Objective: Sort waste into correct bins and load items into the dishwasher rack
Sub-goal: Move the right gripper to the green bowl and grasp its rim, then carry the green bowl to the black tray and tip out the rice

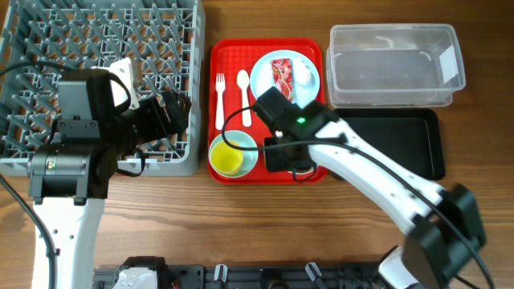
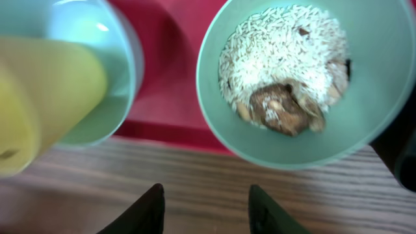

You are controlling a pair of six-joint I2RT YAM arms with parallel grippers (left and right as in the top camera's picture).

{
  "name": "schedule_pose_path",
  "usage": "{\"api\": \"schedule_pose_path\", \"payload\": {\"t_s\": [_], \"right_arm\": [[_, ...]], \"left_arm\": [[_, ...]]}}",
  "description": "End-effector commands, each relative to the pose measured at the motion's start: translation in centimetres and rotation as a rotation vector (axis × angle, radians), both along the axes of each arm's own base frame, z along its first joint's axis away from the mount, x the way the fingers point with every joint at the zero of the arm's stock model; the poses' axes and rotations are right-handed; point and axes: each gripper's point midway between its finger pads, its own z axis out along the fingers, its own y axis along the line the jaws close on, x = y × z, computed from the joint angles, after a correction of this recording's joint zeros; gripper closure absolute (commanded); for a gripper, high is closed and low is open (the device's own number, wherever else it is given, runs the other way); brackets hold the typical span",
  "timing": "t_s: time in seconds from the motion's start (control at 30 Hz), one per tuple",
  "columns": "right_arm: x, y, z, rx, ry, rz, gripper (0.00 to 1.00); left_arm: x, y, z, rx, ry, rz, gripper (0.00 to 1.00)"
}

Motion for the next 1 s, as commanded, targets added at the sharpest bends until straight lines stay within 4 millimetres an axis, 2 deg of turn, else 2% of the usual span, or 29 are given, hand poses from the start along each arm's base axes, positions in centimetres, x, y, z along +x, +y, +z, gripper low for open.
{"api": "schedule_pose_path", "payload": {"t_s": [0.0, 0.17, 0.27, 0.43, 0.67, 0.83, 0.9, 0.97], "right_arm": [[0.4, -0.2, -3.1, -0.061, 0.042, -0.002, 0.59], [1.4, -0.2, -6.1, -0.093, 0.063, -0.007, 0.59], [2.5, -0.7, -6.8, -0.101, 0.046, -0.031, 0.62], [3.5, -1.3, -6.9, -0.083, 0.043, -0.049, 0.94], [3.7, -1.1, -7.0, -0.075, 0.033, -0.028, 0.96], [3.6, -0.5, -6.4, -0.04, 0.038, -0.023, 0.96], [3.7, 0.0, -5.4, -0.004, 0.022, -0.02, 0.96], [4.4, 0.6, -3.0, 0.044, -0.031, -0.018, 0.96]], "left_arm": [[0.1, 0.4, 0.5, 0.006, -0.013, 0.017, 0.0], [0.1, 0.4, 0.5, 0.006, -0.013, 0.018, 0.0], [0.1, 0.4, 0.5, 0.006, -0.013, 0.017, 0.0], [0.1, 0.4, 0.5, 0.006, -0.013, 0.017, 0.0], [0.1, 0.4, 0.5, 0.006, -0.013, 0.018, 0.0], [0.1, 0.4, 0.5, 0.006, -0.013, 0.018, 0.0], [0.1, 0.4, 0.5, 0.006, -0.013, 0.018, 0.0], [0.1, 0.4, 0.5, 0.006, -0.013, 0.018, 0.0]]}}
